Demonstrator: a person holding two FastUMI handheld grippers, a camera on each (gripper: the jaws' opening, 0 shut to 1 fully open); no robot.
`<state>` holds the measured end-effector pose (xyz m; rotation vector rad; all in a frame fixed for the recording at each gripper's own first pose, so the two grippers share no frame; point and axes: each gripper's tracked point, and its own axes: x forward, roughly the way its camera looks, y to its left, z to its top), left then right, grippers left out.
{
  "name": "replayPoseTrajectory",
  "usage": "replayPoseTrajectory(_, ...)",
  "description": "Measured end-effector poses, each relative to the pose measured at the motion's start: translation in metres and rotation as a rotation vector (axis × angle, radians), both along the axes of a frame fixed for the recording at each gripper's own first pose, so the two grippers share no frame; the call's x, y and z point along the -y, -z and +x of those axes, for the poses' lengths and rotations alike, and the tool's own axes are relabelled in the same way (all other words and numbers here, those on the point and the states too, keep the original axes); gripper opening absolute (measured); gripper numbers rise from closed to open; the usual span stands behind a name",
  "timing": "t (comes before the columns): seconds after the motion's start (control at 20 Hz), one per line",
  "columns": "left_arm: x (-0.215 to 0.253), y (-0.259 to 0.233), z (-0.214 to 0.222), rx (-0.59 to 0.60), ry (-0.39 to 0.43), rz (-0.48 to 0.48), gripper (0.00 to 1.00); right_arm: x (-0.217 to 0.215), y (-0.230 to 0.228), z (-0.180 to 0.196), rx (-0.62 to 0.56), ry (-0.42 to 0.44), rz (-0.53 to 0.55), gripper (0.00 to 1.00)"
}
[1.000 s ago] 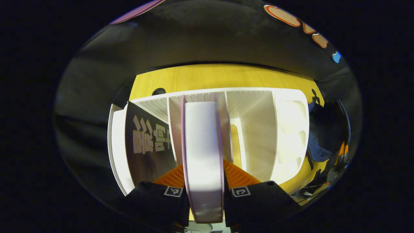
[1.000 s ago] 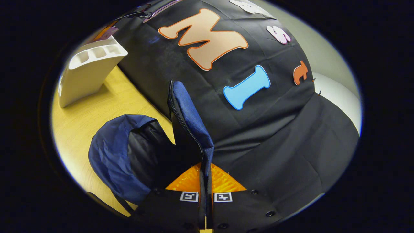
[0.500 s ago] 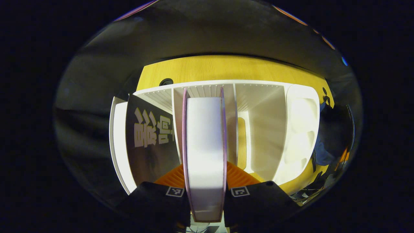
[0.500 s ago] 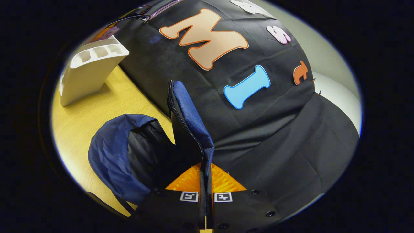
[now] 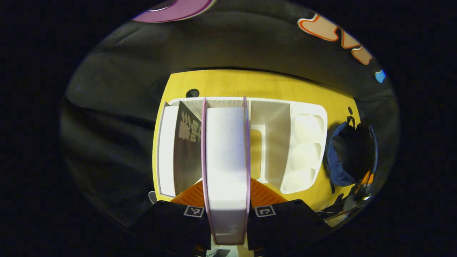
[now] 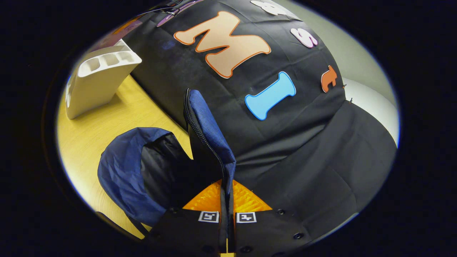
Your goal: Open the schoolbag, grab two books from the bookshelf and put them into the schoolbag.
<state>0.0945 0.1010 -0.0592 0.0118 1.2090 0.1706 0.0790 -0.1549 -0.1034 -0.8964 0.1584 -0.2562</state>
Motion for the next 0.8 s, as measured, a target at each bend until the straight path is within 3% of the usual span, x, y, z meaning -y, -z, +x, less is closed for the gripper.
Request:
replayPoseTrajectory(0.25,0.008,-0.047,-0.03,0.062,-0.089,-0.094,0.37,0.004,-0.001,-0.006,0.006,-0.001,0.015,0.04)
replayPoseTrajectory(0.4,0.014,-0.073,-0.045,0.115,-0.101,-0.125,0.36,0.005,-0.001,-0.008,0.008,-0.002,0.018,0.04)
replayPoseTrajectory(0.6,0.028,-0.101,-0.055,0.193,-0.084,-0.168,0.37,0.007,-0.001,-0.014,0.002,-0.005,0.022,0.04)
replayPoseTrajectory(0.8,0.073,-0.119,-0.062,0.247,-0.019,-0.268,0.36,0.008,-0.002,-0.016,-0.001,-0.008,0.035,0.04)
